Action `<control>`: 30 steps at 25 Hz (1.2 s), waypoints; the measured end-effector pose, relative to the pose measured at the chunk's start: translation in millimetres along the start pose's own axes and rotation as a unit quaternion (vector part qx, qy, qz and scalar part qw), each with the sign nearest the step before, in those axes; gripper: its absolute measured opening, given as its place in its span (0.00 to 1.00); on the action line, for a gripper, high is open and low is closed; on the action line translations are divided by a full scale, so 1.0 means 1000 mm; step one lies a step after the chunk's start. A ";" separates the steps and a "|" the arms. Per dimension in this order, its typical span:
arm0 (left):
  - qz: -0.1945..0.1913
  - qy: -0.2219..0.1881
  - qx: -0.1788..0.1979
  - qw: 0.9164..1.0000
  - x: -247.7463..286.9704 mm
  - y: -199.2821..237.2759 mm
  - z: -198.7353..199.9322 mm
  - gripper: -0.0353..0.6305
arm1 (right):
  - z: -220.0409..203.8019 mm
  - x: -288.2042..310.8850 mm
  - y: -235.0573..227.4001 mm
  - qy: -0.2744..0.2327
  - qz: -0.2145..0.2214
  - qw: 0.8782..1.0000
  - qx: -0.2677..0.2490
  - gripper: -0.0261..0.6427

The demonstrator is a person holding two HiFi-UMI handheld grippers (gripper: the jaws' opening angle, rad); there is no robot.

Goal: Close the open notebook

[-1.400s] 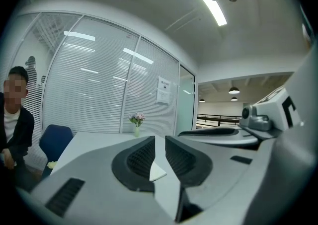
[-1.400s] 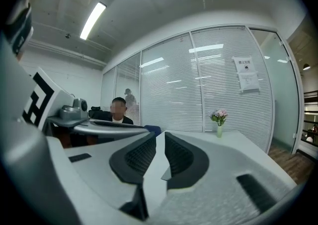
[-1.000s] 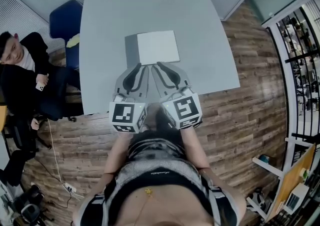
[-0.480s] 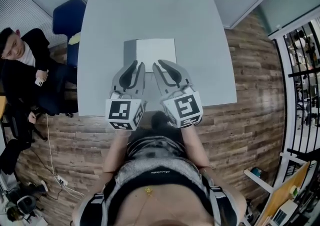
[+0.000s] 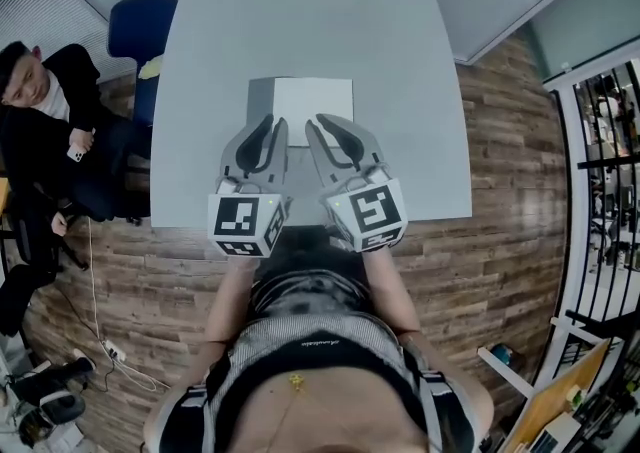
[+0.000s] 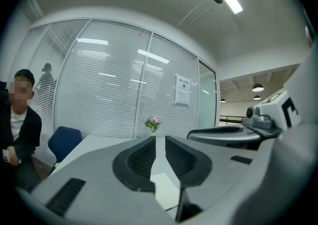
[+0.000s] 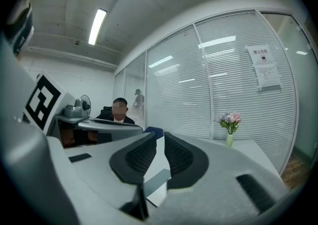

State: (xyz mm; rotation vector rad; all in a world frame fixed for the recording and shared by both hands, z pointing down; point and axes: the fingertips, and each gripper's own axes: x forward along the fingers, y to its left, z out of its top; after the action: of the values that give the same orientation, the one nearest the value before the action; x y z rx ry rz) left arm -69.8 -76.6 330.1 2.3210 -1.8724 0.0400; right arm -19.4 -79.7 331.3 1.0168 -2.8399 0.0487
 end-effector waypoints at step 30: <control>-0.098 0.025 -0.002 0.995 0.025 0.064 -0.014 0.12 | -0.008 0.055 0.012 0.020 -0.107 0.994 0.015 0.11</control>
State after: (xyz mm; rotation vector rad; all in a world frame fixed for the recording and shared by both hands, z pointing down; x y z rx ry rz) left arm -125.1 -111.7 354.2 2.4648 -1.6111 0.0710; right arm -68.2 -104.9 345.9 1.3041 -2.6849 0.0913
